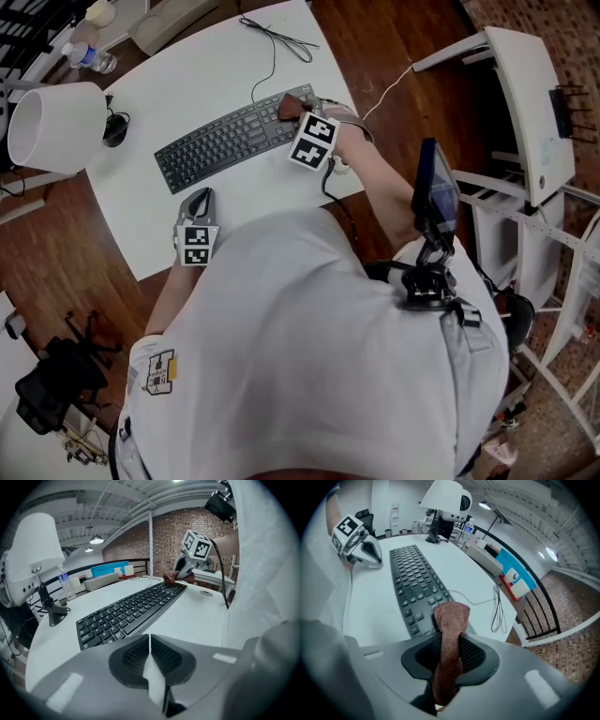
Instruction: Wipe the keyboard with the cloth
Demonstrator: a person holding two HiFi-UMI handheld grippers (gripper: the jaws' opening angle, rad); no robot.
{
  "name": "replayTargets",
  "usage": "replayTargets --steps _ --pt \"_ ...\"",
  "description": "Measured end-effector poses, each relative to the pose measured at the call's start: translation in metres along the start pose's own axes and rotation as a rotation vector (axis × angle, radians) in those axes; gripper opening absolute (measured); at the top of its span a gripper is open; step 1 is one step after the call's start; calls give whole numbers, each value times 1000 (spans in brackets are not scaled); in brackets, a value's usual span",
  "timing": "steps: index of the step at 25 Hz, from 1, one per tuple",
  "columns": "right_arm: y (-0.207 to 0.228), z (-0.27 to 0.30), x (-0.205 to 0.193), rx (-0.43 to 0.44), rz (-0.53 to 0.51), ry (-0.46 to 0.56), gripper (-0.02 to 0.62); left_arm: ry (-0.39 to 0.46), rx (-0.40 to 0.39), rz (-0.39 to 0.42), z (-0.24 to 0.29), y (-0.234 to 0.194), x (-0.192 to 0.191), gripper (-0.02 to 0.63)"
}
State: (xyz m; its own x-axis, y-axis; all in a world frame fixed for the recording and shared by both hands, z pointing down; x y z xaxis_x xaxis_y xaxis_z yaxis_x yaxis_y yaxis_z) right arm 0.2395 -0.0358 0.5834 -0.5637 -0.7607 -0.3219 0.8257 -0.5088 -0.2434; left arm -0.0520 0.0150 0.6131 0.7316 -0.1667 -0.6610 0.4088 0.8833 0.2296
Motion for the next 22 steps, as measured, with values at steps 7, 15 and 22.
replayTargets --steps 7,15,22 --pt "17 46 68 21 -96 -16 91 -17 44 -40 -10 -8 -10 0" --pt "-12 29 32 52 -83 -42 91 -17 19 -18 -11 -8 -16 0" --pt "-56 6 -20 87 -62 -80 90 7 -18 15 -5 -7 -10 0"
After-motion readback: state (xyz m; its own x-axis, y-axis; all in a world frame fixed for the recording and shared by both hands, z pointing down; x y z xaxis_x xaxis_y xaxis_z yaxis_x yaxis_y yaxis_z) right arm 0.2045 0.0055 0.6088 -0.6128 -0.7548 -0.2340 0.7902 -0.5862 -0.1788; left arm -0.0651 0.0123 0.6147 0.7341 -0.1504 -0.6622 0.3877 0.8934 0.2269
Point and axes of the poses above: the fingertips, and each gripper's own axes: z forward along the fingers, y to its right, x out of its top, the point moved 3 cm from there along -z, backward along the fingers, and after that the axes turned 15 degrees about z, right-handed, at the moved point
